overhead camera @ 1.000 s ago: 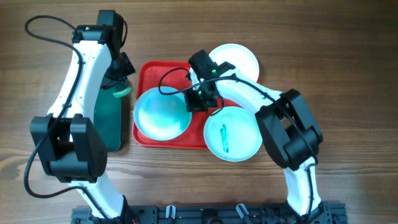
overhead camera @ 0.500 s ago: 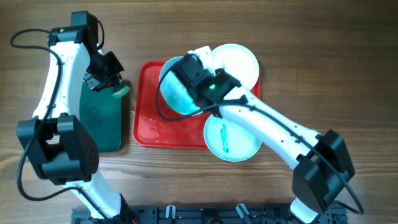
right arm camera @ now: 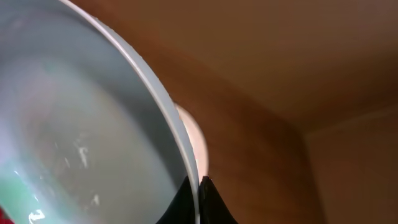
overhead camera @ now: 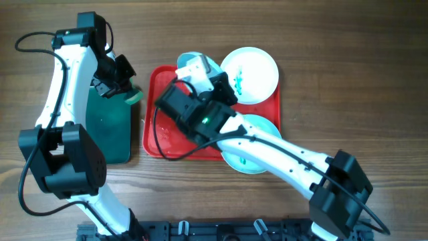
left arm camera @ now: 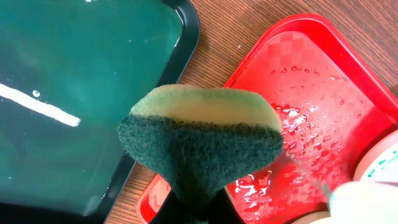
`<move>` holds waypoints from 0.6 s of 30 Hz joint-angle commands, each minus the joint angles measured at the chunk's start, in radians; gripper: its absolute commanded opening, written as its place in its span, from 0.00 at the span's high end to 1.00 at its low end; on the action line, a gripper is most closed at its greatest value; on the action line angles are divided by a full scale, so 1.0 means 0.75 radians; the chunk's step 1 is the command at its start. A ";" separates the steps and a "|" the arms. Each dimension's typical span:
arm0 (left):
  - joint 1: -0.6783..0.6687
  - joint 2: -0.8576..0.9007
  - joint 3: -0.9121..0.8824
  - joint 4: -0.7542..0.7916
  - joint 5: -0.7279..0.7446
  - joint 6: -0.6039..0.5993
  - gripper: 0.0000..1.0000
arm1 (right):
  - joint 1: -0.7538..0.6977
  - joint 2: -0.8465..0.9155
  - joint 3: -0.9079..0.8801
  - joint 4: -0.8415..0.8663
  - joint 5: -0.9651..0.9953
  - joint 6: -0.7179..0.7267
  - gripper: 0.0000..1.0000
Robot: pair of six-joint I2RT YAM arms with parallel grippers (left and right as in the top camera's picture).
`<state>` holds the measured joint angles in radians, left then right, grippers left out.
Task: Clean dirty plates on tray and stack at the side
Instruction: 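Lift the cleaned plate with the right gripper and place it right of the tray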
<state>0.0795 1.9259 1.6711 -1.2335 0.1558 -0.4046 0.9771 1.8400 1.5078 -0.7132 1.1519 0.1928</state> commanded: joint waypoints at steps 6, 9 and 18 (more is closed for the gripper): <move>0.000 -0.027 0.022 0.003 0.026 0.021 0.96 | 0.126 -0.001 0.007 0.047 0.489 -0.060 0.96; 0.000 -0.027 0.022 0.004 0.026 0.021 0.96 | 0.150 -0.002 0.007 0.059 0.489 -0.061 0.96; 0.000 -0.027 0.022 0.004 0.025 0.021 0.96 | 0.154 -0.008 0.007 0.092 0.489 -0.082 0.96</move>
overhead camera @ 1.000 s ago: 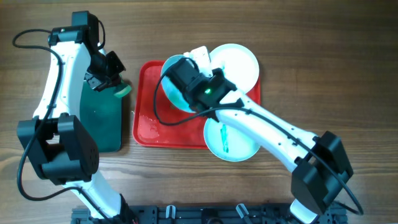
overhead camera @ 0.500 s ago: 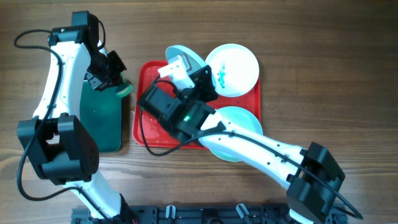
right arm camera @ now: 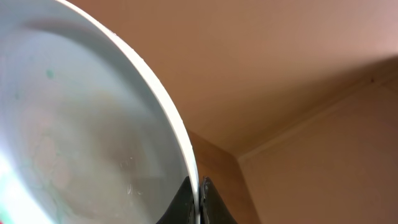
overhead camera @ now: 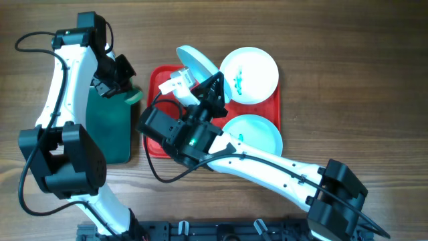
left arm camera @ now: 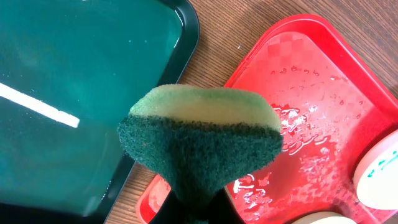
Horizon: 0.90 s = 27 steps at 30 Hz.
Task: Clean dirty plates on tray and stack at the side
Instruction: 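Lift the cleaned plate with the right gripper and place it right of the tray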
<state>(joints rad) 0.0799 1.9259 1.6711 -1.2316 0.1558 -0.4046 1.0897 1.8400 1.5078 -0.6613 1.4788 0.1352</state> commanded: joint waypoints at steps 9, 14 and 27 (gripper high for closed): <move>-0.001 -0.027 0.022 0.003 0.025 0.021 0.96 | -0.008 -0.008 0.007 -0.070 -0.538 -0.033 0.96; -0.023 -0.027 0.022 0.009 0.025 0.021 0.96 | -0.131 -0.027 0.007 -0.217 -1.122 0.163 0.96; -0.189 -0.027 0.022 0.100 0.004 0.020 0.96 | -1.146 -0.176 0.007 -0.366 -2.417 0.099 0.96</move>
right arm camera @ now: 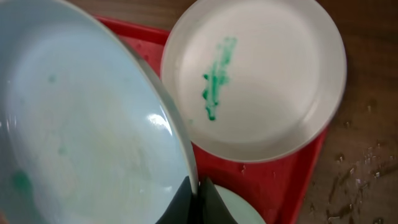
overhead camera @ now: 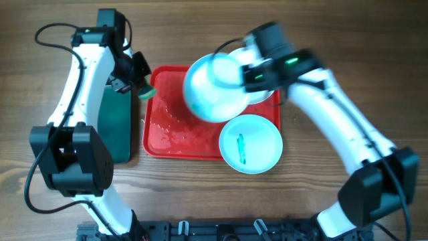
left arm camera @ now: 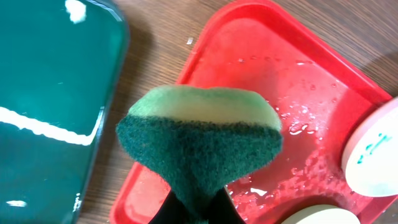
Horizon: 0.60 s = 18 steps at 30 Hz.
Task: Clean dirty plates on tray and stack at the side
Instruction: 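Lift the cleaned plate with the right gripper and place it right of the tray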
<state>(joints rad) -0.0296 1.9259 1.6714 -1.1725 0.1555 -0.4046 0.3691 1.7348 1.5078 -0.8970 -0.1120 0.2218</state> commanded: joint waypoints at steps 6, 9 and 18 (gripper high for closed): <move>-0.117 -0.027 0.022 0.079 -0.025 0.006 0.96 | -0.627 -0.034 -0.052 -0.171 -0.205 0.005 0.96; -0.130 -0.027 0.022 0.090 -0.025 0.006 0.96 | -0.779 -0.034 -0.152 -0.159 -0.113 0.033 0.96; -0.129 -0.027 0.022 0.093 -0.025 0.006 0.96 | -1.012 -0.034 -0.539 0.163 -0.013 0.068 0.96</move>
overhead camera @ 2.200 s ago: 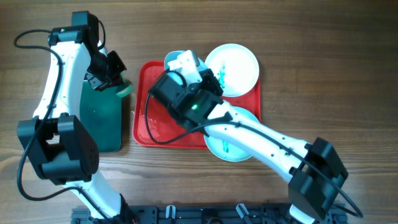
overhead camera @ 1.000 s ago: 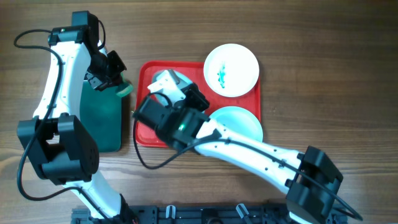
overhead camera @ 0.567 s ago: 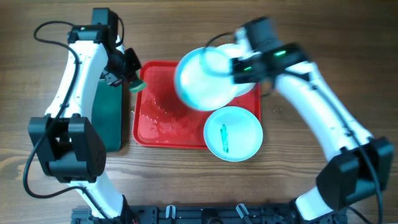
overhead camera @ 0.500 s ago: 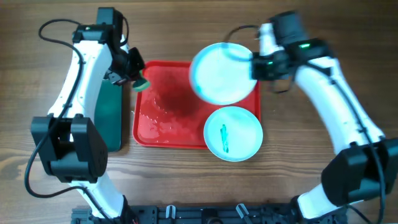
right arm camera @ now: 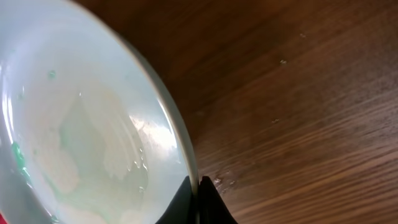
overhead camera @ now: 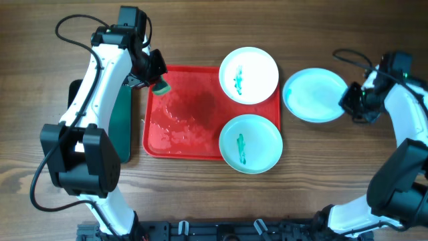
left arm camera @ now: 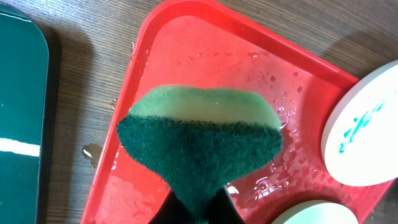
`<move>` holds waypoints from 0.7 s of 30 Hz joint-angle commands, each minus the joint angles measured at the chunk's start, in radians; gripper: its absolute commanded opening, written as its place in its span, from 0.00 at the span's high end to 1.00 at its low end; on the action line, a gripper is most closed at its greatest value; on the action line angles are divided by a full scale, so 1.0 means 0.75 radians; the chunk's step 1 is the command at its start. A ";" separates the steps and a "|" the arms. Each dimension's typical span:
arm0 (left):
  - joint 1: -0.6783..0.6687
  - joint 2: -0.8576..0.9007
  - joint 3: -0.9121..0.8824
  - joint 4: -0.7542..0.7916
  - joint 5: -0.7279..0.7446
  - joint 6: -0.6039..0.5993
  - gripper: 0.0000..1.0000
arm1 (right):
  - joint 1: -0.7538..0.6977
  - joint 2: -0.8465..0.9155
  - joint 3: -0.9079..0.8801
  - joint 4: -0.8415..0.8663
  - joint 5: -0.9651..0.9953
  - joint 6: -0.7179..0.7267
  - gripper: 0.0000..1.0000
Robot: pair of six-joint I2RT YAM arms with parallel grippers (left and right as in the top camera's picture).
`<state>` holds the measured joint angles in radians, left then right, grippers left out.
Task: Clean dirty plates on tray and stack at the side
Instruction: 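Lift the cleaned plate with the right gripper and place it right of the tray, then move the right gripper to grasp the rim of the lower-right plate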
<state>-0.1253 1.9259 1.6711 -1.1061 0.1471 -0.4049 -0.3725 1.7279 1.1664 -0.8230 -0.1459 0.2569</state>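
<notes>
A wet red tray (overhead camera: 180, 120) holds a white plate (overhead camera: 249, 75) and a pale blue plate (overhead camera: 251, 143), both streaked green. Over the tray's far left corner, my left gripper (overhead camera: 159, 86) is shut on a green sponge (left arm camera: 199, 146), its yellow side showing. Right of the tray, on or just over the wood, a pale blue plate (overhead camera: 314, 95) is held by its right rim in my right gripper (overhead camera: 351, 102), which is shut on it. In the right wrist view that plate (right arm camera: 81, 143) still shows faint green smears.
A dark green tray (overhead camera: 124, 127) lies left of the red tray, partly under the left arm. Water drops lie on the wood by the red tray's corner (left arm camera: 93, 149). Bare wooden table (overhead camera: 334, 167) surrounds the held plate.
My right gripper has gone with the pale blue plate from above the red tray to the table right of it. The left gripper and sponge have moved right, over the tray's corner.
At first my right gripper held the pale blue plate tilted at the red tray's far left, the sponge by the dark tray. Then the plate was over the tray's middle. Now it is out at the right side, and the sponge is over the red tray.
</notes>
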 commanded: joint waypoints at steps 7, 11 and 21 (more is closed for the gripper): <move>-0.002 -0.027 0.022 0.005 -0.013 0.006 0.96 | -0.024 -0.025 -0.223 0.189 0.145 0.081 0.85; -0.002 -0.027 0.022 0.004 -0.013 0.007 0.96 | -0.023 -0.025 -0.196 0.144 0.085 0.072 0.72; -0.003 -0.027 0.022 0.005 -0.013 0.007 0.96 | 0.164 -0.172 -0.010 -0.194 -0.436 -0.167 0.71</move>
<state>-0.1253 1.9259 1.6711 -1.1057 0.1471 -0.4049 -0.3260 1.6394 1.1427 -0.9138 -0.3416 0.1909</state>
